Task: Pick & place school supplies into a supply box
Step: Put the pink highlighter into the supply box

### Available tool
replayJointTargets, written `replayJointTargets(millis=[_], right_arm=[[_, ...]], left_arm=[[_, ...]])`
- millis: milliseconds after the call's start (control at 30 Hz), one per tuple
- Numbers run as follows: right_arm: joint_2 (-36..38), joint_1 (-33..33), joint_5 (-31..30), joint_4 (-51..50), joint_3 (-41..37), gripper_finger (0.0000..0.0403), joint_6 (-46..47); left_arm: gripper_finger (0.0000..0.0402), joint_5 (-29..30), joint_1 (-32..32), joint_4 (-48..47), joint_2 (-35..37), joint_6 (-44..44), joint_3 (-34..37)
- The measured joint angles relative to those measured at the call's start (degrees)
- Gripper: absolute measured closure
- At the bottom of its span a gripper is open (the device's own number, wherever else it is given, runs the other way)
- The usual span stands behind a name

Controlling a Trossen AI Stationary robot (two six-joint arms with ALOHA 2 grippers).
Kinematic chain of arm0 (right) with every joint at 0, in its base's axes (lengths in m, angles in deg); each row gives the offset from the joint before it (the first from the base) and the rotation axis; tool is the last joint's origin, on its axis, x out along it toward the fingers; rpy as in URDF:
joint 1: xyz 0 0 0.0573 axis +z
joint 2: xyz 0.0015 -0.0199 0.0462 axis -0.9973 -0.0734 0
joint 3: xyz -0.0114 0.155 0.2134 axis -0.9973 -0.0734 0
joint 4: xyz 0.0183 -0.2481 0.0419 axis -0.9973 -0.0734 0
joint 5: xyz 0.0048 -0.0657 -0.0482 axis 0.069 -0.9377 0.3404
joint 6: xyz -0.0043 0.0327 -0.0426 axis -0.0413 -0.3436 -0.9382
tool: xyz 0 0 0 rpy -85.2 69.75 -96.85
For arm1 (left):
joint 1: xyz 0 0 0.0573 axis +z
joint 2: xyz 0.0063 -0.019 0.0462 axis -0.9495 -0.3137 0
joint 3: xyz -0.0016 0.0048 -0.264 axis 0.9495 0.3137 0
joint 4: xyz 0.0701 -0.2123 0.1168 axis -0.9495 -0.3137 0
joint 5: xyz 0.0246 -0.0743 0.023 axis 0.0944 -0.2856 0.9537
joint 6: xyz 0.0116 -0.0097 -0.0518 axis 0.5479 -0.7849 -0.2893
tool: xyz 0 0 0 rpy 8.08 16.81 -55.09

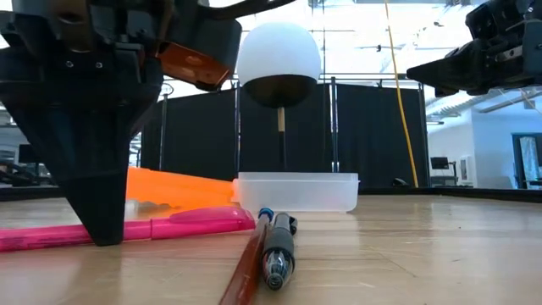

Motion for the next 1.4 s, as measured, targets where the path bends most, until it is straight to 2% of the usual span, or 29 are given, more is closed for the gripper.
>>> replayJointTargets(millis=[133, 300, 533, 700, 800, 967, 1067, 1200, 1333, 1400], right_arm=[[0.0, 0.0, 0.0, -0.3, 0.0, 0.0403, 0.2], [0.0, 0.0, 0.0, -0.7, 0.0, 0.0403, 1.1], [-0.5, 0.0, 0.0, -0.9, 0.0, 0.0403, 1.3], [-0.6, 0.0, 0.0, -0.9, 0.0, 0.0403, 1.3], [-0.7, 0.0, 0.0, -0.9, 0.0, 0.0403, 2.2], [-0.8, 0.0, 0.0, -1.7, 0.0, 0.0403, 3.8], [-0.9, 0.0, 0.0, -2.2, 0.0, 0.0403, 3.5], [-0.9, 0.0, 0.1, -3.0, 0.0, 0.0403, 3.3], [-0.9, 0.0, 0.1, -6.1, 0.0, 0.0403, 2.8], [-0.9, 0.0, 0.1, -8.5, 0.0, 0.0403, 2.8]], left_arm=[[0.0376, -1.3, 0.1, -4.0, 0.0, 0.6, -2.8], [0.0376, -0.4, -0.4, -14.5, 1.4, -1.0, -9.0], [0.0377, 8.0, -2.2, -23.3, 7.3, -5.6, -16.7], [0.0377, 12.3, 0.1, -21.0, 13.3, -17.2, -18.1], [0.0377, 13.8, 3.0, -20.5, 13.9, -16.4, -17.8], [0.0377, 17.2, 9.8, -12.7, 14.8, -8.1, -18.0], [0.0377, 17.5, 14.4, -9.8, 13.7, -9.9, -17.5], [0.0377, 16.2, 20.4, -3.4, 13.8, -9.4, -13.5], [0.0377, 14.2, 25.4, 0.8, 13.6, -8.9, -6.4], [0.0377, 12.6, 27.2, 5.7, 13.7, -9.4, -2.3]])
